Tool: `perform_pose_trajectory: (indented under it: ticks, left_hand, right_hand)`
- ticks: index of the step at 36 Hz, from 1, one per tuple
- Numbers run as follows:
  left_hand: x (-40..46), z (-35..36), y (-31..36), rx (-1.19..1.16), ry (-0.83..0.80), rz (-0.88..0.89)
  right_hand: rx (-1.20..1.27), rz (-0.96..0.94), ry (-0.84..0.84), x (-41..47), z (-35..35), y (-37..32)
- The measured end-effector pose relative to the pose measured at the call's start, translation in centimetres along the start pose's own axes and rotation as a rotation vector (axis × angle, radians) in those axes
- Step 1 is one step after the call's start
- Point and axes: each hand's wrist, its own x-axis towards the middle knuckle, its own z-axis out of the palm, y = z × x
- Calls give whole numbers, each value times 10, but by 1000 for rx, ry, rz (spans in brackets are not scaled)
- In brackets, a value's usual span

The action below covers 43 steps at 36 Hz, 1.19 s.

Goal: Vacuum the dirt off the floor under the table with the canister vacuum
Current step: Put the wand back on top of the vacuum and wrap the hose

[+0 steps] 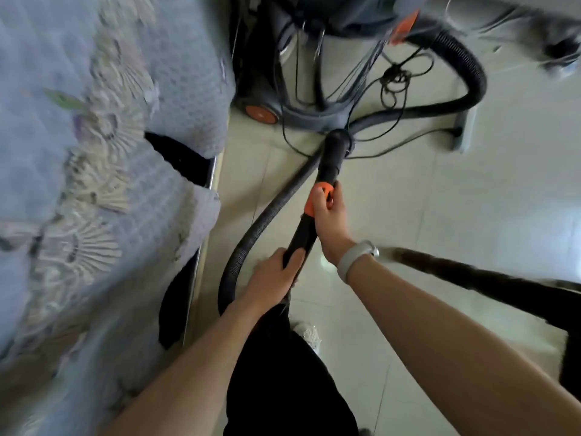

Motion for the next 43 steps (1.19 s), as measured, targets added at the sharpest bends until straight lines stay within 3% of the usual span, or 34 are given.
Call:
perform_pose_trajectory:
  ticks: [9,18,33,38,43]
  left_hand:
    - [-83,-50,132,-58,-27,117]
    - [-85,-101,213,-58,24,256]
    - [0,-143,342,-17,350,274]
    - [39,-160,376,-33,515,243]
    - [67,-170,395,-70,580,192]
  right_hand:
    - [100,-126,159,-80,-34,-135]
    - [151,-266,120,-92,-28,-225]
    - [129,-156,99,26,-60,-337]
    - [-74,-172,84,90,-89,-362]
    - [-481,-220,-9,142,-99,-374]
